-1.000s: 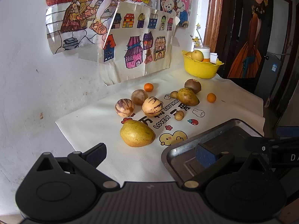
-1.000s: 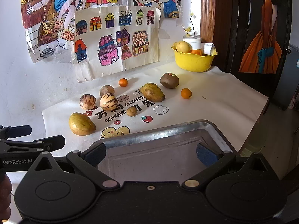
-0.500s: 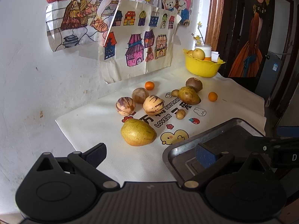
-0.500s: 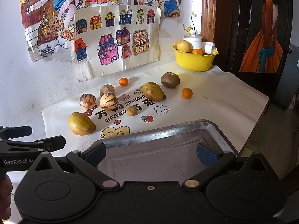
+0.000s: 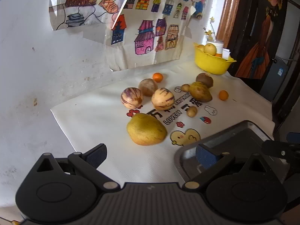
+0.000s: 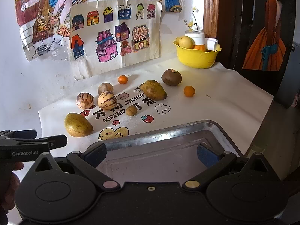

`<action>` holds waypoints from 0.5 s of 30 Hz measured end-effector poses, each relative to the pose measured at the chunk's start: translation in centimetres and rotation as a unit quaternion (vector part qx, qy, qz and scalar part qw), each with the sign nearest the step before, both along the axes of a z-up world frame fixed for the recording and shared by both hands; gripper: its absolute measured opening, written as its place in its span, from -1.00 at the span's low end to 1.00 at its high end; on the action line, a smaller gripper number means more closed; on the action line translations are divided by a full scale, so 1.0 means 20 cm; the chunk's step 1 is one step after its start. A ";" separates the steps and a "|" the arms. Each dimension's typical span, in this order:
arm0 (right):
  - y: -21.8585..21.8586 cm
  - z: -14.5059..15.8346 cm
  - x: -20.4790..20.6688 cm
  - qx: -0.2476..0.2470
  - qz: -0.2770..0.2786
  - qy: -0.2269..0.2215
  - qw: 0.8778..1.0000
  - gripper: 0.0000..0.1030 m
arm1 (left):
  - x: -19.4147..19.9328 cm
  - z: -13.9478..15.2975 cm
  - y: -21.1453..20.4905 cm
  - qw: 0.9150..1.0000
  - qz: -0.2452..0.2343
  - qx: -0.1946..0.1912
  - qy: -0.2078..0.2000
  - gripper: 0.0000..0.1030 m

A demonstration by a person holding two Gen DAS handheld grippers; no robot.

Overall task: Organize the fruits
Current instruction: 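Grasp the large yellow-green pear with the left tool while the right tool grasps a small round yellow fruit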

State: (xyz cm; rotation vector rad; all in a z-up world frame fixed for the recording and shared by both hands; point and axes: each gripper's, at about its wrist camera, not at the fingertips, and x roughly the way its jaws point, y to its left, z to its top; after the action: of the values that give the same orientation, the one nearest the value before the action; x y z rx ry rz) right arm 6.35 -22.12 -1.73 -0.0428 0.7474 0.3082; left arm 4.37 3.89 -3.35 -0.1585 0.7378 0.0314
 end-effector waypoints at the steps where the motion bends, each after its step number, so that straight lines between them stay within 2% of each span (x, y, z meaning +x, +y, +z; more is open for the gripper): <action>1: 0.00 0.00 0.01 -0.001 0.001 0.001 1.000 0.99 | 0.02 -0.01 0.01 1.000 -0.003 0.001 0.001 0.99; 10: 0.07 -0.02 0.16 -0.010 0.013 0.011 1.000 0.99 | 0.19 -0.10 0.04 1.000 0.008 0.018 0.004 0.99; 15: 0.11 -0.04 0.27 -0.010 0.017 0.018 1.000 0.99 | 0.27 -0.13 0.04 1.000 -0.002 0.030 0.003 0.99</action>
State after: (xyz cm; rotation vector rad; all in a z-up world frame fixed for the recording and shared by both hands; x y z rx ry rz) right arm 11.68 -19.97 -2.47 -0.0684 0.7861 0.3347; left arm 9.73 4.63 -5.88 -0.1001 0.7433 0.0503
